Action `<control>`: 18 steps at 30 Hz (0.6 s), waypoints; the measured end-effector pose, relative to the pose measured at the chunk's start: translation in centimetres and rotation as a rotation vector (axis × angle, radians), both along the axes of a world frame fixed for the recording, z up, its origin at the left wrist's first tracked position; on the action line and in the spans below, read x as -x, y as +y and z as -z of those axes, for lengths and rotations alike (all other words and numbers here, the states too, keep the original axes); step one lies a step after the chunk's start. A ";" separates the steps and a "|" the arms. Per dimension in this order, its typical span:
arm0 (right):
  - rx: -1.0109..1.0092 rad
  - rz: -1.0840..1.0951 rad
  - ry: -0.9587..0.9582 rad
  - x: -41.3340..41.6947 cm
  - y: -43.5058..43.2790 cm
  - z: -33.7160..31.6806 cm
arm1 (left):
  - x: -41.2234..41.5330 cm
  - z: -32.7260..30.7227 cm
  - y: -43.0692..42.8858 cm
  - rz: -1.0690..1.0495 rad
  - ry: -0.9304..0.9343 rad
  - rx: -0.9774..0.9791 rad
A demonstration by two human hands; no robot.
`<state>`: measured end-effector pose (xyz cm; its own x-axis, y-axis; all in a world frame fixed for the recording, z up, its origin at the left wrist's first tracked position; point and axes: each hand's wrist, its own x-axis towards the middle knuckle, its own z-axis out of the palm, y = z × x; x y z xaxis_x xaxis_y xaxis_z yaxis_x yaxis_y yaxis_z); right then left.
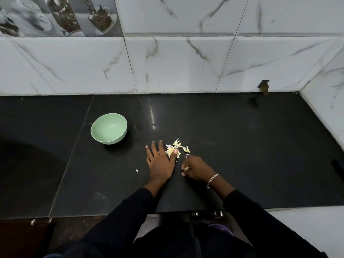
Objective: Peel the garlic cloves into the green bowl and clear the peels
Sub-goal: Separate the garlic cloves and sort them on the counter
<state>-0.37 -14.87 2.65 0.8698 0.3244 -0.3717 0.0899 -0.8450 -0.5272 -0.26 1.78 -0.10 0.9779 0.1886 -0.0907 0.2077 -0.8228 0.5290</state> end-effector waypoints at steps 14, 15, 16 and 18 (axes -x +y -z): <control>-0.281 0.347 -0.048 -5.2 2.3 -0.8 | -1.6 -0.8 3.2 0.406 -0.017 0.173; -0.307 0.359 -0.041 -5.2 2.3 -0.7 | -1.2 -0.5 3.6 0.474 -0.008 0.115; -0.333 0.374 -0.035 -5.2 2.3 -0.6 | -0.8 -0.3 4.0 0.522 -0.011 0.053; -0.408 0.417 -0.020 -5.1 2.3 -0.6 | -0.3 0.4 4.6 0.550 -0.045 -0.045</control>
<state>4.71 -12.56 3.22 0.9605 0.0664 -0.2704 -0.1932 -0.5403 -0.8190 0.08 6.40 -0.46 0.9361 -0.3481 -0.0498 -0.2810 -0.8255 0.4895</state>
